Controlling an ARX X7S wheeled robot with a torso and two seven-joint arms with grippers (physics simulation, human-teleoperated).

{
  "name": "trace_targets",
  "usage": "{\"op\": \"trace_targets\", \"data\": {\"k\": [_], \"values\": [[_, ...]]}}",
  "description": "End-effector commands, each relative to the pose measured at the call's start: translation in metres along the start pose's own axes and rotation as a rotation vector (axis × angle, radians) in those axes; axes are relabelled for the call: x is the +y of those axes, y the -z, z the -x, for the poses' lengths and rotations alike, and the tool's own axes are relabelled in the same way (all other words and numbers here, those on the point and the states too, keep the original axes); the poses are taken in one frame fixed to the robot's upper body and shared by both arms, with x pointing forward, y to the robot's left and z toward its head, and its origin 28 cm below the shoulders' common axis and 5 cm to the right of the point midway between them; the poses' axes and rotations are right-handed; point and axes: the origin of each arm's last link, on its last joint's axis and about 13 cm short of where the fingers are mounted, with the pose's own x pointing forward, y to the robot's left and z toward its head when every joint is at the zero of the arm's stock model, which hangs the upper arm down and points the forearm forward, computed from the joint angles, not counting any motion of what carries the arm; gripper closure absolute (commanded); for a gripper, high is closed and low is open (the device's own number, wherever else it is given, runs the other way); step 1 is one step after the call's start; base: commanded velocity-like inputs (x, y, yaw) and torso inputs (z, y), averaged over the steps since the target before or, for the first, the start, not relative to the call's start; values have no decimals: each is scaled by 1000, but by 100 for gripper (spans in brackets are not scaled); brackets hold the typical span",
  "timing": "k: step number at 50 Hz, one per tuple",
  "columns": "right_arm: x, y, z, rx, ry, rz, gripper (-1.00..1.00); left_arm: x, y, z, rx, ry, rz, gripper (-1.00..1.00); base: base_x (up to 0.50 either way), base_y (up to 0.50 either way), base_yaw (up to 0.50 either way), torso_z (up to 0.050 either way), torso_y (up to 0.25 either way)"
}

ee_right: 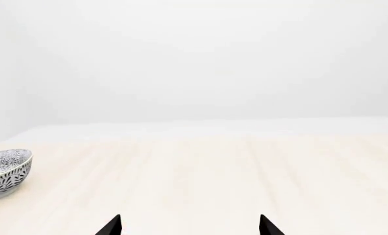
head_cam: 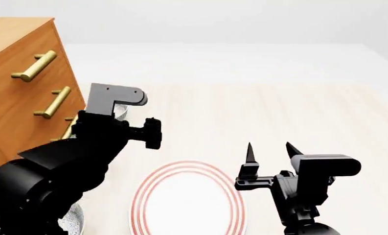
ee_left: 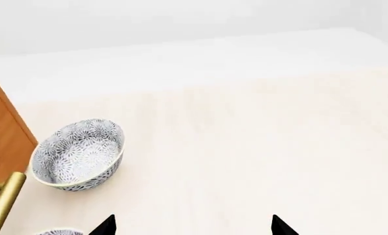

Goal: Put the bowl in the middle on the plate.

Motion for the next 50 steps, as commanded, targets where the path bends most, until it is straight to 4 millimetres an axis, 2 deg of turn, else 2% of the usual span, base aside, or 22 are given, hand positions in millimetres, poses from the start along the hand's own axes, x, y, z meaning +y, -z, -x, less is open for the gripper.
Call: {"op": "trace_targets", "data": {"k": [1,7,19,30,45,50], "values": [[-3,4,1,-5,-3,-17,-100,14,-15,-20,170,-74,-135,-100,0,0,0,0,0],[-3,7,2,1,0,-19,-100,13,-13,-27,207,-84,-133,-100,0,0,0,0,0],[-4,7,0,5,2,-19,-100,20,-10,-27,260,-133,-150,-100,0,0,0,0,0],[-4,12,0,17,-2,-22,-100,24,-11,-30,337,-138,-97,-100,0,0,0,0,0],[-4,11,-2,22,-7,-19,-100,35,1,-51,392,-171,-59,-100,0,0,0,0,0],[-4,12,-2,25,-9,-20,-100,38,10,-64,414,-201,-52,-100,0,0,0,0,0]]}}
